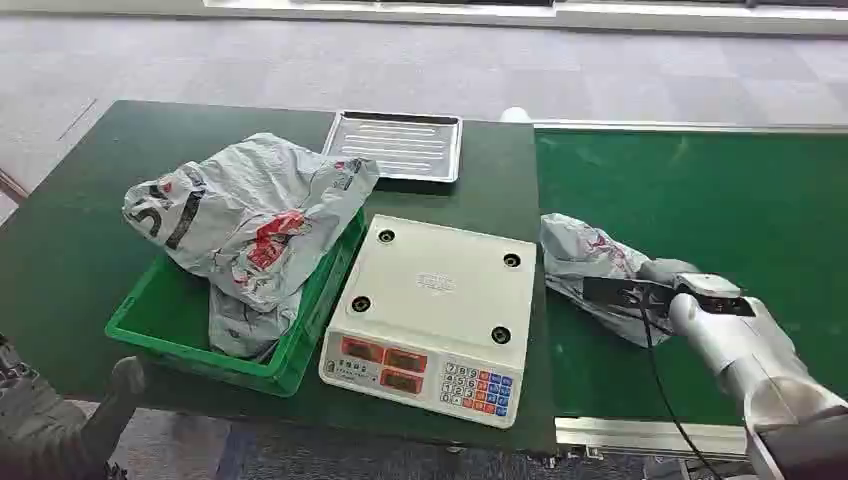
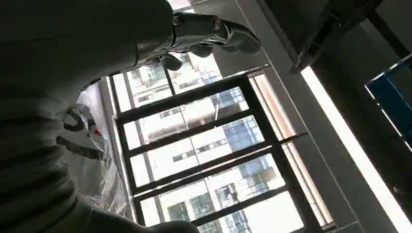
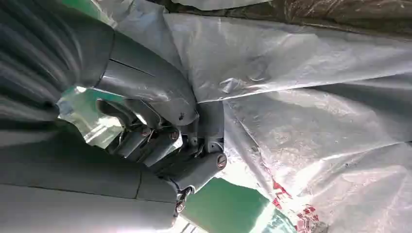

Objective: Moved the parcel from conveyor to table for the left to box.

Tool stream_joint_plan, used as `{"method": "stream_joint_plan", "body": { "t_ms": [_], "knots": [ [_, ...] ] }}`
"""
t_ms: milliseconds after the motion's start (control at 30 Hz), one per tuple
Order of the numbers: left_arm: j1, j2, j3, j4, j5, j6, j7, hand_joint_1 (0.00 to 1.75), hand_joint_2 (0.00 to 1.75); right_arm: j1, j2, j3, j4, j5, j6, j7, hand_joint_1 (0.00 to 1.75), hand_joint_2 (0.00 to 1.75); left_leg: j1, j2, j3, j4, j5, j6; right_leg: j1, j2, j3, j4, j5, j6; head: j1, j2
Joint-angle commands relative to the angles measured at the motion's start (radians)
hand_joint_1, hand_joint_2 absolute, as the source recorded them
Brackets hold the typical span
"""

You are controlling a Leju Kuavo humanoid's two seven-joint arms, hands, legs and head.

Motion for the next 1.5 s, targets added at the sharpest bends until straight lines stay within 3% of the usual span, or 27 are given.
{"method": "stream_joint_plan", "body": {
  "t_ms": [33,433,467,533,700,967,1100,1400,1500],
  "knots": [
    [-0.009,0.018,0.024,0.026,0.004,-0.003,0.003,0.00,1.75,-0.006,0.004,0.061,0.032,-0.012,-0.011,-0.001,1.75,1.75,0.000,0.002,0.002,-0.001,0.000,0.000,0.000,0.002,0.002,-0.001,0.000,-0.001,0.000,0.000],
    [0.020,0.022,0.026,0.001,0.002,0.002,0.003,0.00,1.75,0.003,0.008,0.047,-0.025,-0.036,-0.102,-0.025,1.75,1.75,0.000,0.003,0.004,-0.003,0.000,0.000,0.000,0.003,0.004,-0.004,0.000,-0.001,0.000,0.000],
    [0.046,0.015,0.041,-0.024,-0.004,0.005,0.003,0.00,1.75,-0.050,0.024,0.021,-0.147,-0.067,-0.242,-0.078,1.75,1.75,0.000,0.003,0.002,-0.001,-0.001,0.000,0.000,0.003,0.001,-0.001,0.000,-0.001,0.000,0.000],
    [0.057,0.009,0.043,-0.037,-0.008,0.006,0.003,0.00,1.75,-0.073,0.022,0.001,-0.229,-0.069,-0.298,-0.060,1.75,1.75,-0.001,0.012,0.001,-0.001,-0.002,0.000,-0.001,0.012,-0.002,0.001,0.001,-0.001,0.000,0.000],
    [0.052,-0.022,0.045,-0.045,-0.027,-0.001,0.003,0.00,1.75,-0.082,0.035,-0.079,-0.571,0.019,-0.369,0.037,1.75,1.75,-0.002,0.013,-0.001,0.001,-0.002,0.000,-0.002,0.013,-0.006,0.003,0.001,-0.002,0.000,0.000],
    [0.017,-0.027,0.037,-0.015,-0.036,0.006,0.003,0.00,1.75,-0.082,0.167,-0.119,-0.750,0.151,-0.506,0.040,1.75,1.75,-0.001,0.007,-0.001,-0.001,0.000,-0.001,0.000,0.008,-0.004,0.000,0.001,-0.001,0.000,0.000],
    [-0.007,-0.026,0.030,0.011,-0.025,-0.023,0.003,0.00,1.75,-0.099,0.214,-0.089,-0.730,0.186,-0.494,0.013,1.75,1.75,-0.001,0.008,0.000,-0.002,0.000,-0.001,0.000,0.008,-0.003,0.000,0.000,-0.001,0.000,0.000],
    [-0.091,-0.037,-0.006,0.102,-0.023,-0.117,0.003,0.00,1.75,-0.176,0.431,0.076,-0.441,0.227,-0.480,-0.040,1.75,1.75,-0.001,0.010,0.001,-0.002,0.001,-0.001,0.000,0.009,-0.002,0.000,0.002,-0.001,0.000,0.000],
    [-0.099,-0.029,-0.023,0.110,-0.024,-0.105,0.003,0.00,1.75,-0.178,0.469,0.107,-0.384,0.216,-0.485,-0.053,1.75,1.75,0.000,0.010,0.003,-0.003,0.001,-0.002,0.001,0.010,0.000,-0.001,0.002,-0.002,0.000,0.000]
  ]
}}
